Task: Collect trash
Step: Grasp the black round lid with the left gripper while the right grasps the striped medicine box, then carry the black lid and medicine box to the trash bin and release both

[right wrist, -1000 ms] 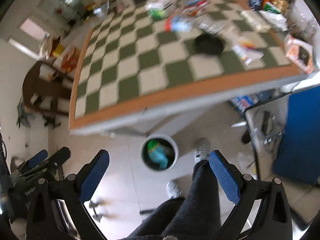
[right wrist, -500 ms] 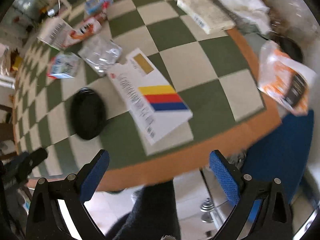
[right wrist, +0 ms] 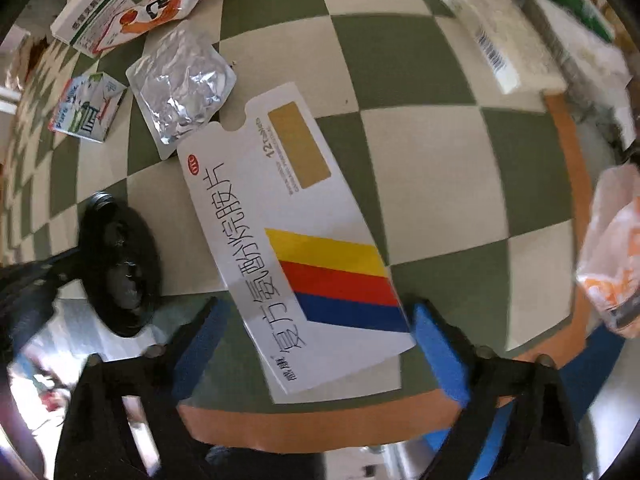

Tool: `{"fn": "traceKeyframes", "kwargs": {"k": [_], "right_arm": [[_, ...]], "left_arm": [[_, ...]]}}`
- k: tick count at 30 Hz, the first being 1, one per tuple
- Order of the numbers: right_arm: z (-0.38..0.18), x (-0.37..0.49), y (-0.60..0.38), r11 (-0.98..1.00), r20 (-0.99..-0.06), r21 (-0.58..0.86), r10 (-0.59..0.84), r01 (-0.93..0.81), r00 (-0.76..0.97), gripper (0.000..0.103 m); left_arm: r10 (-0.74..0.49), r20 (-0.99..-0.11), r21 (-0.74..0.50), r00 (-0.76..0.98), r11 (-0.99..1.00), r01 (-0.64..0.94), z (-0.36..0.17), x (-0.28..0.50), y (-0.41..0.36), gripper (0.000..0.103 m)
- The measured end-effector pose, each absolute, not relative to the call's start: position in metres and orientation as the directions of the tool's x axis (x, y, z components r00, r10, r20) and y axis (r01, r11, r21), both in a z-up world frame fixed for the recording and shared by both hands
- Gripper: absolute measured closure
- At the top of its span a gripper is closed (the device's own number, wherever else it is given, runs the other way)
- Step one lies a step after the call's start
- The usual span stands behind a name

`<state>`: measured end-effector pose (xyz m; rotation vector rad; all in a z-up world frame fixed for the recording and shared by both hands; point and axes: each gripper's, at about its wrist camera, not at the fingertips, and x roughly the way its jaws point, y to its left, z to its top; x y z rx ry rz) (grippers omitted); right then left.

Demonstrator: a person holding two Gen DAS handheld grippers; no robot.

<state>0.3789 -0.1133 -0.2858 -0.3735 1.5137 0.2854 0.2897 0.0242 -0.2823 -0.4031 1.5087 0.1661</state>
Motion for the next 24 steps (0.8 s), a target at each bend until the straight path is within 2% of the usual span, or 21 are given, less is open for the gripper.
{"fn": "traceKeyframes", "kwargs": {"k": [11, 12, 16, 22, 24], "right_arm": [[-0.252, 0.348, -0.108, 0.93, -0.995, 0.047, 0.075, -0.365, 0.063, 0.022], [-0.248, 0.343, -0.105, 0.928, -0.994, 0.061, 0.09, -0.368, 0.063, 0.022], [-0.24, 0.316, -0.089, 0.918, -0.989, 0.095, 0.133, -0.385, 0.072, 0.023], [-0.229, 0.268, -0.06, 0.912, -0.981, 0.096, 0.155, -0.399, 0.118, 0.023], [-0.241, 0.258, -0.049, 0.909, -0.989, 0.065, 0.115, -0.412, 0.098, 0.023]], "left_arm": [[-0.062, -0.984, -0.128, 0.167, 0.9, -0.417, -0.221, 0.246, 0.073, 0.102], [0.015, -0.989, -0.053, 0.148, 0.894, -0.444, -0.222, 0.245, 0.071, 0.102], [0.046, -0.983, -0.048, 0.176, 0.87, -0.492, -0.208, 0.214, 0.08, 0.102], [0.05, -0.981, -0.059, 0.186, 0.843, -0.535, -0.24, 0.18, 0.113, 0.102], [0.046, -0.984, -0.056, 0.17, 0.834, -0.55, -0.257, 0.173, 0.122, 0.102]]}}
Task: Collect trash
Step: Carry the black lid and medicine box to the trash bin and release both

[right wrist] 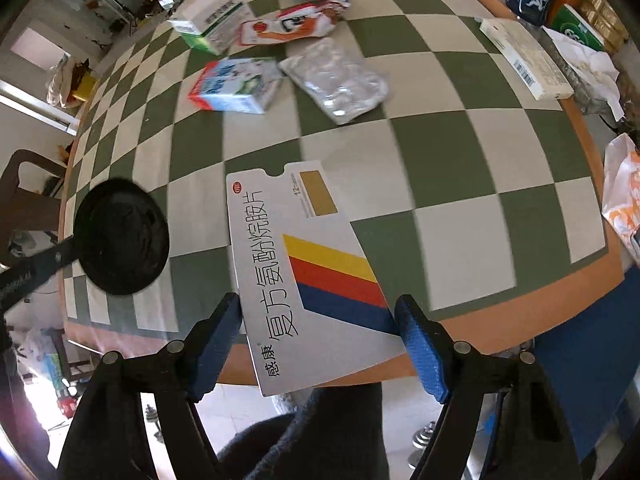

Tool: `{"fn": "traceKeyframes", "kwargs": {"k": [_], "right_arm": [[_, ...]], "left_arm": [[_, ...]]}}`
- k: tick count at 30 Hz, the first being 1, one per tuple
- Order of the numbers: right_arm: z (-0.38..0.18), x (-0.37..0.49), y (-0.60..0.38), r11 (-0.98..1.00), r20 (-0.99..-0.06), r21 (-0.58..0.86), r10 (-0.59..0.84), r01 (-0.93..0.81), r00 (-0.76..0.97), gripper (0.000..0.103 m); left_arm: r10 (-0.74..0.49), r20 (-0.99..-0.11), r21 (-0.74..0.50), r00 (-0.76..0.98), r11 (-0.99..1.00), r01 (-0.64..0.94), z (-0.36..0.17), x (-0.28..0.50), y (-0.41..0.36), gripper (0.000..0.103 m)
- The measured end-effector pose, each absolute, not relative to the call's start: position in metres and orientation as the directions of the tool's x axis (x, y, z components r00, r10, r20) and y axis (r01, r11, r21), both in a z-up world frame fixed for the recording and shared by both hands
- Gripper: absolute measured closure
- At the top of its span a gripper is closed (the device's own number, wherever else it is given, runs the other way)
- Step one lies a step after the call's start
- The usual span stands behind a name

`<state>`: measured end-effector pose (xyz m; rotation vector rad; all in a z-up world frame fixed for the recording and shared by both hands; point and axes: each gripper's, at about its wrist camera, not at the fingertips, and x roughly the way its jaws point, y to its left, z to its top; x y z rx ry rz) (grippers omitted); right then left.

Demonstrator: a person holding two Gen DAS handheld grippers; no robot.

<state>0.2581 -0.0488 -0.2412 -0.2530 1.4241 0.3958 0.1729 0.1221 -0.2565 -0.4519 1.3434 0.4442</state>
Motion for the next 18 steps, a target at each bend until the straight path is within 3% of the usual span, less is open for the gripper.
{"fn": "traceKeyframes", "kwargs": {"k": [3, 7, 13, 18], "right_arm": [[-0.266, 0.255, -0.037, 0.921, -0.997, 0.046, 0.064, -0.387, 0.035, 0.023], [-0.28, 0.256, -0.019, 0.923, -0.997, -0.03, -0.002, -0.383, 0.075, 0.021], [-0.287, 0.245, 0.003, 0.904, -0.987, -0.123, -0.068, -0.409, 0.145, 0.024], [-0.273, 0.221, 0.007, 0.902, -0.981, -0.109, -0.029, -0.418, 0.193, 0.025]], "left_arm": [[0.022, -0.992, -0.054, 0.121, 0.804, -0.592, -0.278, 0.165, 0.133, 0.102], [0.008, -0.993, -0.068, 0.118, 0.782, -0.62, -0.291, 0.161, 0.142, 0.102], [0.019, -0.991, -0.071, 0.135, 0.772, -0.632, -0.281, 0.152, 0.143, 0.102], [0.041, -0.986, -0.069, 0.16, 0.776, -0.627, -0.265, 0.131, 0.139, 0.102]]}}
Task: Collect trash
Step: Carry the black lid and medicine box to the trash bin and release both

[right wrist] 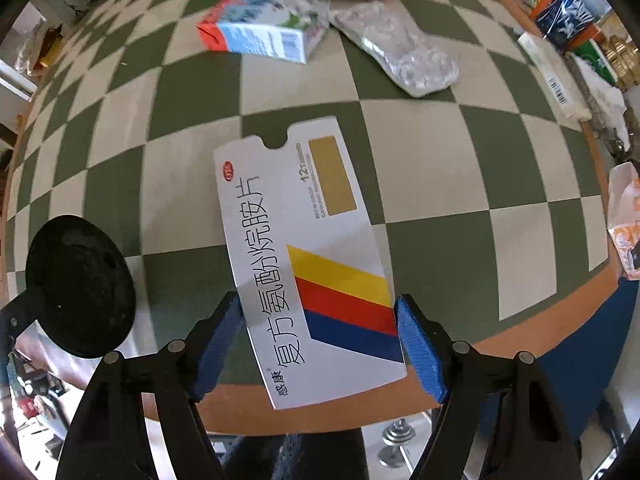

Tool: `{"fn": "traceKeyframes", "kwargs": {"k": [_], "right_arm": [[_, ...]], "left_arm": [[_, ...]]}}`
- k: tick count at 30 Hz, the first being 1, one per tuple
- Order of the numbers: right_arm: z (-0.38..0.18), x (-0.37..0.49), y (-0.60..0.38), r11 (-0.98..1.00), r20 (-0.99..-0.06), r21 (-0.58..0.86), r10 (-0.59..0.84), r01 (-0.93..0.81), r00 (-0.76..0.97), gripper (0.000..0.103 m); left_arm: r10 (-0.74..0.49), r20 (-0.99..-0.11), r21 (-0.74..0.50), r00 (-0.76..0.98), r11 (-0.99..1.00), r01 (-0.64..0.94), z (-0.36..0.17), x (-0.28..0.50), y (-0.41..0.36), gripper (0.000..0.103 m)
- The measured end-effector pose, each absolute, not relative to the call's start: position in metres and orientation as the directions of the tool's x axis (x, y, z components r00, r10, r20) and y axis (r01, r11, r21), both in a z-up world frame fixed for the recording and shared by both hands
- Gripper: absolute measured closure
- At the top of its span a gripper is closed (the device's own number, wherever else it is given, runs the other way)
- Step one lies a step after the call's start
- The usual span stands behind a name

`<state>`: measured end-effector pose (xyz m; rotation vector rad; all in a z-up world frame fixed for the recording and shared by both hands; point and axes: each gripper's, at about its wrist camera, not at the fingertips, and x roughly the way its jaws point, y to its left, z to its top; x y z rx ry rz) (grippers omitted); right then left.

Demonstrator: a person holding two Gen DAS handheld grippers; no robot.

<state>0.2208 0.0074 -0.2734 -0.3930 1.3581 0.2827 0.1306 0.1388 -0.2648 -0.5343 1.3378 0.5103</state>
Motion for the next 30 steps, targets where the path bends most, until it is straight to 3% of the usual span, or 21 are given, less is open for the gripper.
{"fn": "traceKeyframes", "kwargs": {"k": [10, 16, 23, 30], "right_arm": [[-0.205, 0.145, -0.001, 0.9, -0.957, 0.016, 0.139, -0.435, 0.254, 0.025], [-0.201, 0.064, 0.006, 0.901, -0.949, 0.102, 0.216, -0.422, 0.231, 0.026], [-0.251, -0.023, -0.002, 0.899, -0.97, 0.164, 0.223, -0.405, 0.101, 0.026], [-0.386, -0.044, 0.001, 0.914, -0.989, 0.149, 0.137, -0.377, -0.059, 0.026]], "left_arm": [[0.061, -0.962, -0.119, 0.265, 0.782, -0.612, -0.213, 0.039, 0.14, 0.102], [0.044, -0.966, -0.126, 0.255, 0.78, -0.613, -0.213, -0.046, 0.157, 0.102], [-0.04, -0.993, -0.104, 0.111, 0.742, -0.662, -0.298, -0.114, 0.168, 0.102], [-0.135, -0.991, -0.078, -0.02, 0.676, -0.733, -0.447, -0.128, 0.18, 0.102]]}}
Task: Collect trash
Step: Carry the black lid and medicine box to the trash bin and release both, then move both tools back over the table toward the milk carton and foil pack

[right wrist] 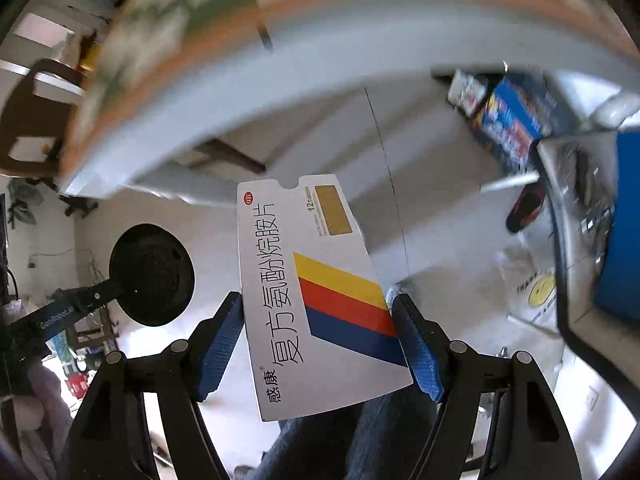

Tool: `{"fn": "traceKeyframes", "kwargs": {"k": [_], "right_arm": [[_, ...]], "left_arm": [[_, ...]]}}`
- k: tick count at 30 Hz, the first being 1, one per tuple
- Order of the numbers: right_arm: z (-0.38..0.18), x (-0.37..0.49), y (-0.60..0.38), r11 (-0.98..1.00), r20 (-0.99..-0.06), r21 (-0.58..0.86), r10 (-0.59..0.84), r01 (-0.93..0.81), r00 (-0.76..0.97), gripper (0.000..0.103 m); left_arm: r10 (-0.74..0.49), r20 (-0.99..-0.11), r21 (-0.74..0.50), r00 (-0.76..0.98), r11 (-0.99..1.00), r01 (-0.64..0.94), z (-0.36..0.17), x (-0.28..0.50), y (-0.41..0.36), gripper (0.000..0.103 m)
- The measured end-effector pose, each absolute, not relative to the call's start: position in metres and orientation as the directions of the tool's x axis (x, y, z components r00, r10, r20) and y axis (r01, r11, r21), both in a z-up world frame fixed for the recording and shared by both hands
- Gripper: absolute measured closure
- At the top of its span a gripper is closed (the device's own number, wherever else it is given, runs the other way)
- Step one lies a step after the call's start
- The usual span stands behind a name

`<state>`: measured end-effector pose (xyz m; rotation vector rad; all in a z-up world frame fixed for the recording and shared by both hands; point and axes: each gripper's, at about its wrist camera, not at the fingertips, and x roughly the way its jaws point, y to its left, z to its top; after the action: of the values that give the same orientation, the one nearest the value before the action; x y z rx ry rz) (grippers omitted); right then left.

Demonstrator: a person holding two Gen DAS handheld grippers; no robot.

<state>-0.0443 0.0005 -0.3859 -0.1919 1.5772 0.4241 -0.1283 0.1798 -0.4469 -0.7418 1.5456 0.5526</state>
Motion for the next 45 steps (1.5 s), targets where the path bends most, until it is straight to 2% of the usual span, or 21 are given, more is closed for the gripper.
{"fn": "traceKeyframes", "kwargs": {"k": [2, 8, 10, 13, 14, 15, 16, 17, 18, 22, 30, 45], "right_arm": [[-0.428, -0.043, 0.002, 0.914, -0.988, 0.15, 0.126, -0.376, -0.089, 0.026], [-0.587, -0.023, 0.011, 0.927, -0.977, 0.166, 0.106, -0.337, -0.187, 0.026], [-0.625, -0.019, 0.015, 0.926, -0.972, 0.17, 0.102, -0.338, -0.21, 0.026], [-0.687, -0.015, 0.018, 0.923, -0.961, 0.188, 0.103, -0.334, -0.256, 0.025], [-0.703, -0.015, 0.019, 0.92, -0.955, 0.199, 0.104, -0.338, -0.279, 0.016], [-0.713, -0.016, 0.018, 0.919, -0.952, 0.201, 0.101, -0.34, -0.289, 0.007], [-0.718, -0.016, 0.017, 0.919, -0.953, 0.198, 0.099, -0.341, -0.287, 0.002], [-0.723, -0.018, 0.016, 0.92, -0.953, 0.205, 0.109, -0.335, -0.282, 0.002], [-0.727, -0.02, 0.014, 0.917, -0.954, 0.199, 0.101, -0.345, -0.282, 0.002], [-0.725, -0.027, 0.01, 0.907, -0.974, 0.111, 0.018, -0.406, -0.227, 0.002], [-0.693, -0.035, 0.016, 0.871, -0.992, -0.031, -0.087, -0.491, -0.091, 0.001], [-0.551, -0.068, 0.004, 0.87, -0.999, -0.047, -0.052, -0.49, 0.002, 0.001]], "left_arm": [[-0.165, -0.985, -0.071, -0.05, 0.655, -0.752, -0.505, -0.125, 0.185, 0.102], [-0.268, -0.959, -0.105, -0.091, 0.635, -0.766, -0.635, -0.112, 0.187, 0.098], [-0.314, -0.943, -0.123, -0.11, 0.635, -0.763, -0.674, -0.11, 0.185, 0.097], [-0.296, -0.945, -0.098, -0.139, 0.661, -0.744, -0.701, -0.109, 0.183, 0.095], [-0.287, -0.948, -0.094, -0.139, 0.668, -0.738, -0.706, -0.11, 0.181, 0.09], [-0.285, -0.949, -0.098, -0.132, 0.669, -0.736, -0.707, -0.11, 0.18, 0.063], [-0.268, -0.955, -0.09, -0.129, 0.672, -0.735, -0.708, -0.113, 0.179, 0.017], [-0.253, -0.959, -0.081, -0.127, 0.676, -0.733, -0.707, -0.114, 0.18, 0.003], [-0.236, -0.965, -0.077, -0.117, 0.677, -0.732, -0.703, -0.117, 0.179, 0.0], [-0.176, -0.976, -0.035, -0.126, 0.704, -0.71, -0.693, -0.125, 0.178, 0.0], [-0.047, -0.996, 0.015, -0.078, 0.76, -0.65, -0.635, -0.138, 0.168, 0.0], [-0.02, -1.0, -0.021, 0.009, 0.81, -0.587, -0.509, -0.169, 0.142, 0.0]]}}
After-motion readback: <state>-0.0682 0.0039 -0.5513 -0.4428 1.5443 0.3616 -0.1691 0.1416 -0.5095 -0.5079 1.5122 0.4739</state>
